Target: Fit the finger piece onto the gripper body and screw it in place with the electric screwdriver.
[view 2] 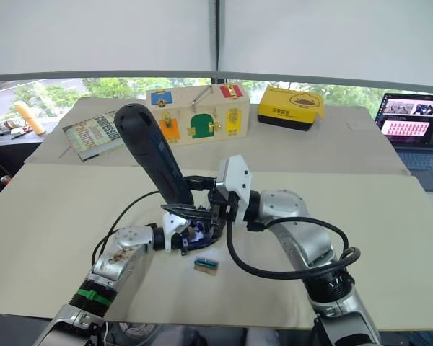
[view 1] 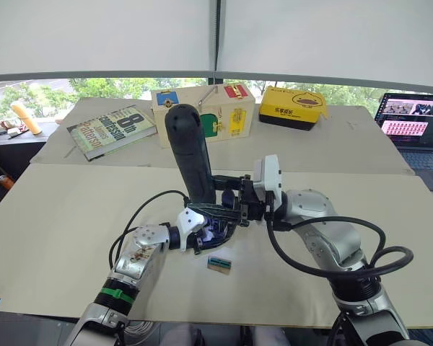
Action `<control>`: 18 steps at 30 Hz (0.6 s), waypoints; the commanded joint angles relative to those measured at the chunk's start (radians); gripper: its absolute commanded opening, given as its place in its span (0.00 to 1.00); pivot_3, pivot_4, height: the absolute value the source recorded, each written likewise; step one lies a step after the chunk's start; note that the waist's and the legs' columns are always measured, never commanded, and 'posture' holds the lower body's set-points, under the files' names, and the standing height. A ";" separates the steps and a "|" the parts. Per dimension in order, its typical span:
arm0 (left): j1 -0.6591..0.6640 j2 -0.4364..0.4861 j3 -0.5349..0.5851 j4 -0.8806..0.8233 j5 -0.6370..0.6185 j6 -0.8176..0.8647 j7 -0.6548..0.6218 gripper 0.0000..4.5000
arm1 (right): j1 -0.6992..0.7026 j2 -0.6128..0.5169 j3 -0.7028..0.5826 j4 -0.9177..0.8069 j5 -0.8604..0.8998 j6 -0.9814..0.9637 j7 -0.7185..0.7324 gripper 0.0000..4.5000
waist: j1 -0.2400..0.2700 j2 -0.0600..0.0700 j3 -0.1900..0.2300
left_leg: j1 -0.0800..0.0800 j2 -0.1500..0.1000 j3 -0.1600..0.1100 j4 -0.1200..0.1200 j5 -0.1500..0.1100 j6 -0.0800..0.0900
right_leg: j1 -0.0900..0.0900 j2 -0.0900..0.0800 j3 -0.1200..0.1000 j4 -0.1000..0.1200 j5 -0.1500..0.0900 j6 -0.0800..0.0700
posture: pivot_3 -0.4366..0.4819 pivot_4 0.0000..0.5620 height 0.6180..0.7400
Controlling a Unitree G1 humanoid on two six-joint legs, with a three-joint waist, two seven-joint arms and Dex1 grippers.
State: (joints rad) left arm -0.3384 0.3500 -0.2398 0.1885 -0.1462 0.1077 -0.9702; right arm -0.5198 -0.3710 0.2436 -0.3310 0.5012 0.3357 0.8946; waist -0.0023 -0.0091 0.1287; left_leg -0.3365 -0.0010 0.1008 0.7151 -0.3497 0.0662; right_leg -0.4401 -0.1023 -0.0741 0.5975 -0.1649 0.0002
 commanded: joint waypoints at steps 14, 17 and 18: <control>0.004 -0.006 -0.010 0.075 0.052 -0.018 0.085 0.51 | -0.045 -0.045 -0.084 -0.098 0.109 0.060 0.050 0.43 | 0.008 0.000 0.002 | -0.006 -0.001 -0.005 -0.001 0.000 0.000 | -0.002 -0.002 -0.006 -0.003 0.000 0.000 | 0.48 0.27 1.00; 0.005 -0.008 -0.014 0.077 0.049 -0.018 0.084 0.51 | -0.038 -0.046 -0.102 -0.108 0.138 0.064 0.063 0.43 | 0.011 0.000 0.002 | -0.006 -0.001 -0.006 -0.001 0.000 0.000 | -0.002 -0.002 -0.006 -0.003 0.000 0.000 | 0.48 0.27 1.00; 0.006 -0.009 -0.013 0.078 0.047 -0.015 0.084 0.51 | -0.036 -0.046 -0.114 -0.110 0.156 0.074 0.063 0.43 | 0.012 0.000 0.002 | -0.007 -0.001 -0.006 -0.001 0.000 0.000 | -0.002 -0.002 -0.007 -0.003 0.000 0.000 | 0.48 0.27 1.00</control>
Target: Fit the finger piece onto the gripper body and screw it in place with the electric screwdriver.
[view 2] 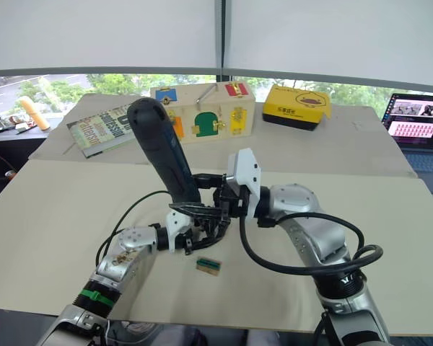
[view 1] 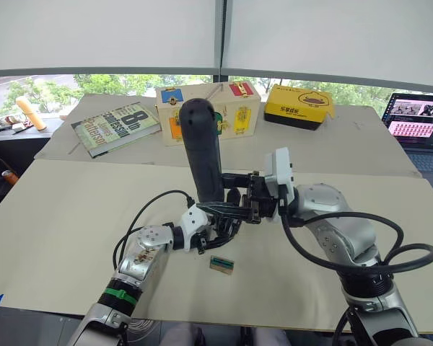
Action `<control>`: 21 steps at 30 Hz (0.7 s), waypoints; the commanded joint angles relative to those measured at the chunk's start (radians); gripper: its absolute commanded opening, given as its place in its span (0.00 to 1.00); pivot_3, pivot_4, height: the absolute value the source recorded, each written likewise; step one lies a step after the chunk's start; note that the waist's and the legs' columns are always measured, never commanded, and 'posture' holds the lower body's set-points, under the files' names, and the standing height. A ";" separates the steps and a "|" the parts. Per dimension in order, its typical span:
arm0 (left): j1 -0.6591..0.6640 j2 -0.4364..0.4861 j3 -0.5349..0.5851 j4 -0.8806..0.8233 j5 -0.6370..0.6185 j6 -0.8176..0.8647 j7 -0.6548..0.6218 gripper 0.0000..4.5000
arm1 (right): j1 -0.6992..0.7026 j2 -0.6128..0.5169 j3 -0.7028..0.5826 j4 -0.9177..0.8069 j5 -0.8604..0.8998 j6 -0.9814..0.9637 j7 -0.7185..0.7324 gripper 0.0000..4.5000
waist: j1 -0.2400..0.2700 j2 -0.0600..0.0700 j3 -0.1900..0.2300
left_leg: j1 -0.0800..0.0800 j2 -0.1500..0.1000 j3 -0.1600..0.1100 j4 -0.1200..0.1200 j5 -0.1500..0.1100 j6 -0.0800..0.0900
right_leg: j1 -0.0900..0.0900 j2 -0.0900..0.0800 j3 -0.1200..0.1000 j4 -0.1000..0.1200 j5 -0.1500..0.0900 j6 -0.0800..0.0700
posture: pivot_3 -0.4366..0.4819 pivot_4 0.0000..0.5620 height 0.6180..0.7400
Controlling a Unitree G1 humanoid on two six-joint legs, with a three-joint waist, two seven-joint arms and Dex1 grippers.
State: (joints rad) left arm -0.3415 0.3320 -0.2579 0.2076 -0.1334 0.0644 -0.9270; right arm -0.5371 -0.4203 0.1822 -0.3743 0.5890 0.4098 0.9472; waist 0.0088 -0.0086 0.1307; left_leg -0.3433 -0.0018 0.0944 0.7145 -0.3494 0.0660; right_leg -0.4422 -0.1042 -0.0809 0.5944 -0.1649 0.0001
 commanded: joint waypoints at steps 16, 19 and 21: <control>0.000 -0.004 0.028 0.065 0.015 0.080 0.072 0.84 | -0.005 -0.034 -0.136 -0.140 0.251 0.076 0.029 0.43 | 0.004 0.000 0.001 | -0.003 0.000 -0.003 0.001 0.000 0.001 | 0.000 -0.001 -0.003 0.000 0.000 0.000 | 0.48 0.27 1.00; 0.010 0.013 0.033 0.047 0.003 0.092 0.053 0.99 | -0.012 -0.055 -0.159 -0.170 0.308 0.114 0.018 0.43 | 0.001 0.000 0.001 | -0.003 0.000 -0.005 0.000 0.000 0.002 | 0.000 -0.001 -0.006 0.000 0.000 0.000 | 0.48 0.27 1.00; 0.017 0.024 0.043 0.035 -0.006 0.083 0.051 0.99 | -0.015 -0.075 -0.181 -0.188 0.343 0.136 0.010 0.43 | -0.002 0.001 0.001 | -0.003 0.000 -0.005 0.000 0.000 0.001 | -0.001 -0.001 -0.006 0.000 0.000 -0.001 | 0.48 0.27 1.00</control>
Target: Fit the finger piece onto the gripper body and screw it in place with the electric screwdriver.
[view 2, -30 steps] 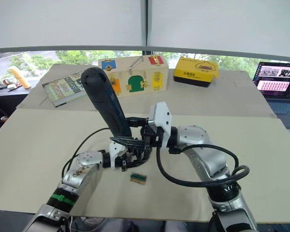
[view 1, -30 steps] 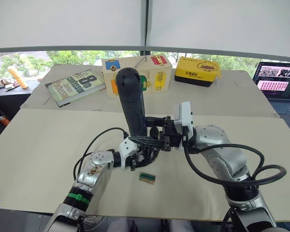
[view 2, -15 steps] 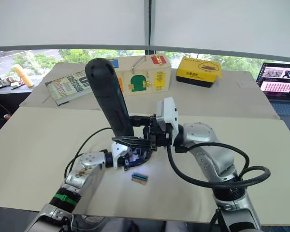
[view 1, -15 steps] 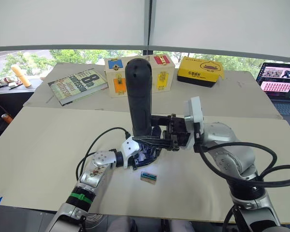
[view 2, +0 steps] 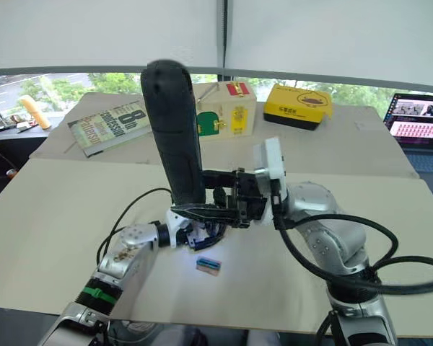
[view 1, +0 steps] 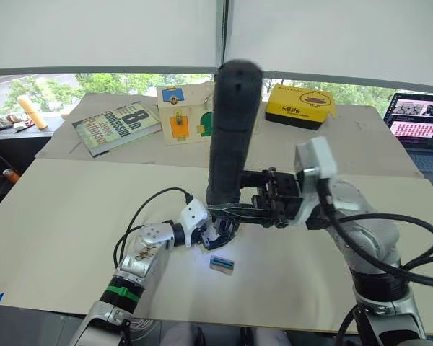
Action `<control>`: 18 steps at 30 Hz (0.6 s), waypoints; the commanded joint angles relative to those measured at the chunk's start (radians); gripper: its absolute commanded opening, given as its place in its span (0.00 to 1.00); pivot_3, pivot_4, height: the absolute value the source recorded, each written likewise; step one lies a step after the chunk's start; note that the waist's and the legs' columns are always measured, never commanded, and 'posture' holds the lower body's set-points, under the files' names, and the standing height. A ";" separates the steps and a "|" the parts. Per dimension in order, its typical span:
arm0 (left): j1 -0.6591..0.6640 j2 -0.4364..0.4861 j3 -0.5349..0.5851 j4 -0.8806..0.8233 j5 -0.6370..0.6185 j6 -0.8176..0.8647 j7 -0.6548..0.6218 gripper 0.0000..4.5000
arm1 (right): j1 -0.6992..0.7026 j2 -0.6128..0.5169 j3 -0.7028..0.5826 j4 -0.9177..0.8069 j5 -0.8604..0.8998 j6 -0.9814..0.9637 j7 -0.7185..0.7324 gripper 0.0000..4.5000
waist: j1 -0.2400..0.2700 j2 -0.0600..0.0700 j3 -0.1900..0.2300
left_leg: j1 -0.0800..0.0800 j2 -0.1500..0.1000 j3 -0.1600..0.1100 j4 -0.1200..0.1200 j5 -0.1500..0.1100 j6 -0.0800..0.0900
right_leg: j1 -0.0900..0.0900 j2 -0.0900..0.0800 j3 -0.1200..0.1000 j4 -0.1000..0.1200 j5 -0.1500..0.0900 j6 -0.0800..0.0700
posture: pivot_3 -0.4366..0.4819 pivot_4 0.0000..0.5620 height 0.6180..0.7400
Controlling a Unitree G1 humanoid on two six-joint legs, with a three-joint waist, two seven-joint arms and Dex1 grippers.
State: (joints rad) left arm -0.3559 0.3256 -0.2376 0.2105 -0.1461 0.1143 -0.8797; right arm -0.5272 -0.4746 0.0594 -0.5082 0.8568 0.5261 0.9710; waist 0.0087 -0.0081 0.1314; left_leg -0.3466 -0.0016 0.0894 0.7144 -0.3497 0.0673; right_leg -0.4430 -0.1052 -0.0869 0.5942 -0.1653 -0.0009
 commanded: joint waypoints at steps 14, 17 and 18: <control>0.237 0.352 0.268 -0.135 -0.276 0.014 -0.348 0.99 | 0.093 -0.595 -0.432 0.068 0.430 0.457 -0.095 0.43 | -0.017 0.004 0.012 | -0.010 0.001 0.002 -0.003 0.003 -0.005 | -0.013 -0.004 -0.010 0.000 -0.002 -0.004 | 0.48 0.27 1.00; 0.268 0.431 0.343 -0.180 -0.385 0.066 -0.463 0.99 | 0.173 -0.783 -0.444 0.168 0.318 0.546 -0.019 0.43 | -0.010 0.005 0.019 | -0.013 0.000 0.002 -0.001 0.002 -0.003 | -0.014 -0.006 -0.010 0.000 -0.002 -0.004 | 0.48 0.27 1.00; 0.275 0.454 0.365 -0.201 -0.414 0.072 -0.495 0.99 | 0.216 -0.849 -0.424 0.203 0.238 0.531 0.017 0.43 | -0.006 0.004 0.019 | -0.016 0.000 0.002 0.000 0.002 -0.003 | -0.016 -0.006 -0.011 0.000 -0.002 -0.004 | 0.48 0.27 1.00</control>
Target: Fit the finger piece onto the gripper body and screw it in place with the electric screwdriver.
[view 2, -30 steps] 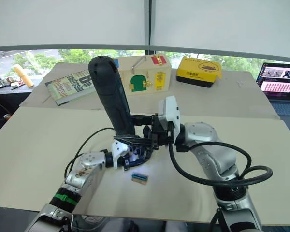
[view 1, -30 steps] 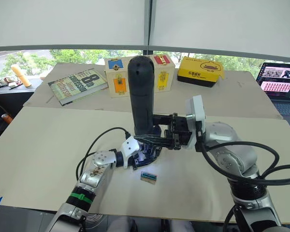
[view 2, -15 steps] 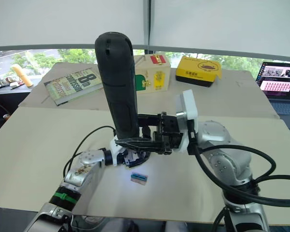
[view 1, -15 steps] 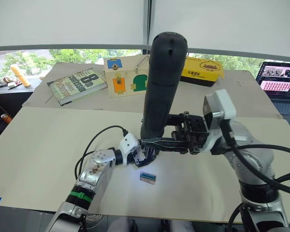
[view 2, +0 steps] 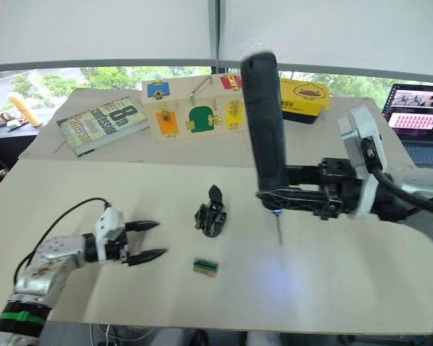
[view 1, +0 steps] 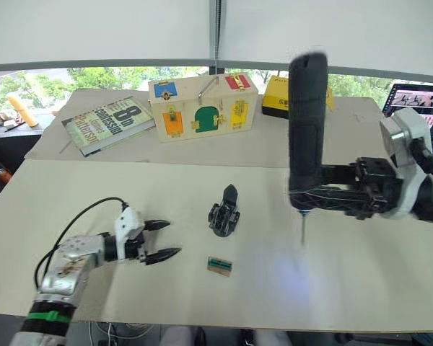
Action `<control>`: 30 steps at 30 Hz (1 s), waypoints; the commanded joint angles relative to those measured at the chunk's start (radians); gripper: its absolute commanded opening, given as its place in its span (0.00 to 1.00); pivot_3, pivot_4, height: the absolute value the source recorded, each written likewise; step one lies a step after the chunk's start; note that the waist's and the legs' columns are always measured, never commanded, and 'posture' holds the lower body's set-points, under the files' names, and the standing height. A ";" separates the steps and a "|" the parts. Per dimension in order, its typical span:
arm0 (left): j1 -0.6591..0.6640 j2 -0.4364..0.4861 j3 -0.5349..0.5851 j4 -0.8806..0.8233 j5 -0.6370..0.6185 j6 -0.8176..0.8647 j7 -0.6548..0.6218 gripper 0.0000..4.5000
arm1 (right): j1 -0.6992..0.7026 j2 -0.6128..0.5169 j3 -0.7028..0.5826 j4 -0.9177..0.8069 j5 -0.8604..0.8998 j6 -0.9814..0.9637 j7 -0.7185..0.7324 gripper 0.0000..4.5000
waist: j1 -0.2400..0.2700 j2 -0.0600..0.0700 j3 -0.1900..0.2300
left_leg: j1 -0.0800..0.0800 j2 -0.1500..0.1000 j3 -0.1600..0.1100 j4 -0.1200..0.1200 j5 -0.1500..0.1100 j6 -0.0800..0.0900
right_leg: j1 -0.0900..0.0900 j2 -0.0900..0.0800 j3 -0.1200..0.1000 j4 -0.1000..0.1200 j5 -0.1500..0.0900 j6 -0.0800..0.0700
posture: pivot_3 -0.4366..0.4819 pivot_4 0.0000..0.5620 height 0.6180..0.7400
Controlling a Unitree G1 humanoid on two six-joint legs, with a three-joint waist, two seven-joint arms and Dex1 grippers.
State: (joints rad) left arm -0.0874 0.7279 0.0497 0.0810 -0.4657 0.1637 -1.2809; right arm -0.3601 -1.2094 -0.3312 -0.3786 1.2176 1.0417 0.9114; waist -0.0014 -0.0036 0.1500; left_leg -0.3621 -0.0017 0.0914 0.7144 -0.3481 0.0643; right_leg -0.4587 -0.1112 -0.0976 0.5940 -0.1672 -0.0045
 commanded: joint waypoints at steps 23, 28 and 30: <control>0.108 0.069 0.168 -0.422 -0.248 0.114 -0.042 0.99 | -0.134 -0.082 0.585 0.525 -0.865 -0.085 0.242 0.43 | 0.002 0.012 0.010 | -0.002 0.000 0.004 0.007 0.003 -0.005 | 0.001 0.017 -0.003 0.001 -0.001 0.006 | 0.48 0.27 1.00; 0.113 0.067 0.167 -0.450 -0.256 0.126 -0.029 1.00 | -0.145 -0.053 0.587 0.553 -0.898 -0.087 0.273 0.65 | 0.006 0.012 0.010 | -0.002 0.000 0.004 0.008 0.003 -0.005 | 0.002 0.017 -0.003 0.001 -0.001 0.006 | 0.48 0.27 1.00; 0.116 0.070 0.163 -0.450 -0.248 0.126 -0.028 1.00 | -0.153 -0.050 0.577 0.559 -0.903 -0.088 0.280 0.80 | 0.006 0.012 0.010 | -0.001 0.000 0.004 0.008 0.003 -0.005 | 0.002 0.017 -0.003 0.001 -0.001 0.006 | 0.48 0.27 1.00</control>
State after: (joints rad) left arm 0.0214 0.7895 0.2031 -0.3420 -0.7077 0.2895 -1.3099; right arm -0.4976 -1.2493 0.2783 0.1758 0.3283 0.9651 1.1777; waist 0.0042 0.0088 0.1599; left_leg -0.3630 -0.0020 0.0954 0.7223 -0.3452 0.0595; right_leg -0.4561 -0.0943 -0.1004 0.5952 -0.1680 0.0018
